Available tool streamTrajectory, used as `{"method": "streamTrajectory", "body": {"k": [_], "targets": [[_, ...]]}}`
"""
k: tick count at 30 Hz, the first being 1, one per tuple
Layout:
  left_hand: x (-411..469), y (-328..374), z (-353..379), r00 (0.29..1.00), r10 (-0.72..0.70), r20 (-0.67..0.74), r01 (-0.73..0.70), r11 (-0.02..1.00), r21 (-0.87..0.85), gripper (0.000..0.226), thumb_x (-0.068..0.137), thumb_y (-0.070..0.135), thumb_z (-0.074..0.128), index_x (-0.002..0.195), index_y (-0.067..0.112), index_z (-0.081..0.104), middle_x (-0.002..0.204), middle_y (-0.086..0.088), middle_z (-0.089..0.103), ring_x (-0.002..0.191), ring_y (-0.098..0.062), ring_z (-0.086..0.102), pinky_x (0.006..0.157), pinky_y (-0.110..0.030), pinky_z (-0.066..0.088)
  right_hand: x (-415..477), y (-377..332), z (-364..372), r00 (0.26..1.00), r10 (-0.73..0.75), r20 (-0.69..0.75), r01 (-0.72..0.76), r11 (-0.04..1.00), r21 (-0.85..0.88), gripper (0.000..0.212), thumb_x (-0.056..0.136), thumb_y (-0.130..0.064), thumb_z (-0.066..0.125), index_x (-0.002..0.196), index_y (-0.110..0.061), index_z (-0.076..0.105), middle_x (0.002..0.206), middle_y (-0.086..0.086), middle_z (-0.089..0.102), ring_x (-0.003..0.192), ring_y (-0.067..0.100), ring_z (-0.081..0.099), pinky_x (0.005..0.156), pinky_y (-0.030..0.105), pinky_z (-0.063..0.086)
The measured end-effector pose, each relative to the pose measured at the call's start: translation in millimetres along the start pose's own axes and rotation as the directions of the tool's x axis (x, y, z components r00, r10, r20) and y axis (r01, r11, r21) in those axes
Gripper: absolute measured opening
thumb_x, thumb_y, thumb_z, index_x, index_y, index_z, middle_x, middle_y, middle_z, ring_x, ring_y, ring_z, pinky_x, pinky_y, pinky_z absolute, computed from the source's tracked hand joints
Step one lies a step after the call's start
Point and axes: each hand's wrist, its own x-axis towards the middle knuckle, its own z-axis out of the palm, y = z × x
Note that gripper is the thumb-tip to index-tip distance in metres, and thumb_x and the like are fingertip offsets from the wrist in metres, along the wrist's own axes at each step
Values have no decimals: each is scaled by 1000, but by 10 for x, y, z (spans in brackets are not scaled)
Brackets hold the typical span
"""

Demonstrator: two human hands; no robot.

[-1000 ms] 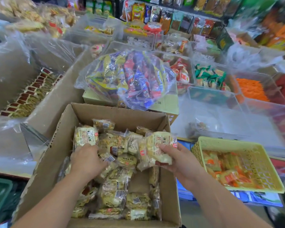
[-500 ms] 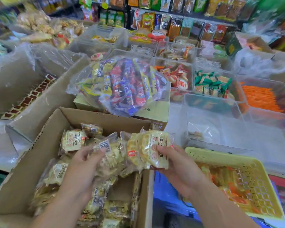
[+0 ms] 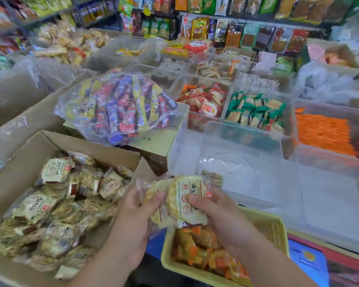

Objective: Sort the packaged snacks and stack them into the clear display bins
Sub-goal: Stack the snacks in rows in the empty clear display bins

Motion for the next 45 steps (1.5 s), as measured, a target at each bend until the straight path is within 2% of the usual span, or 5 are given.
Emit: {"method": "streamTrajectory", "body": {"k": [12,16,21,35,45], "targets": [[396,-471,562,976,6,-219,14,996,87,50,74,28,83,119,19,62,101,-5,80,87,-26,78,69,-46,62,110,-35,-1133,974,44,-221,-23,995,97,39,77,-11,67,116,-12,69,104,19,75,88,33,74,75,48,62],[613,-443,635,969,-2,-245,18,998,63,58,68,31,83,119,17,60,104,-8,80,87,-30,79,65,-42,61,297,-101,-1536,920,-31,-390,48,998,34,72,86,-8,75,133,-53,45,106,21,71,93,41,73,91,55,58],[858,-381,704,970,-7,-243,17,999,41,59,68,31,82,120,16,60,106,-10,79,89,-31,78,56,-38,61,704,-245,-1893,863,-87,-497,85,996,-27,20,92,0,67,92,-19,73,111,25,67,92,37,74,70,34,61],[1198,-502,708,983,-29,-182,26,1000,-16,53,76,27,76,124,12,61,112,-12,78,99,-31,77,71,-47,64,2094,89,-2111,838,21,-545,-326,820,-471,29,89,-10,63,114,-24,68,86,11,75,64,22,70,58,33,56],[1173,-468,603,984,-34,-177,22,997,-67,46,70,25,79,112,16,63,113,-13,77,97,-31,77,60,-37,62,2135,-36,-1831,960,186,-210,-153,-280,-948,59,95,-9,50,149,-31,44,140,-5,56,107,24,63,79,38,58]]}}
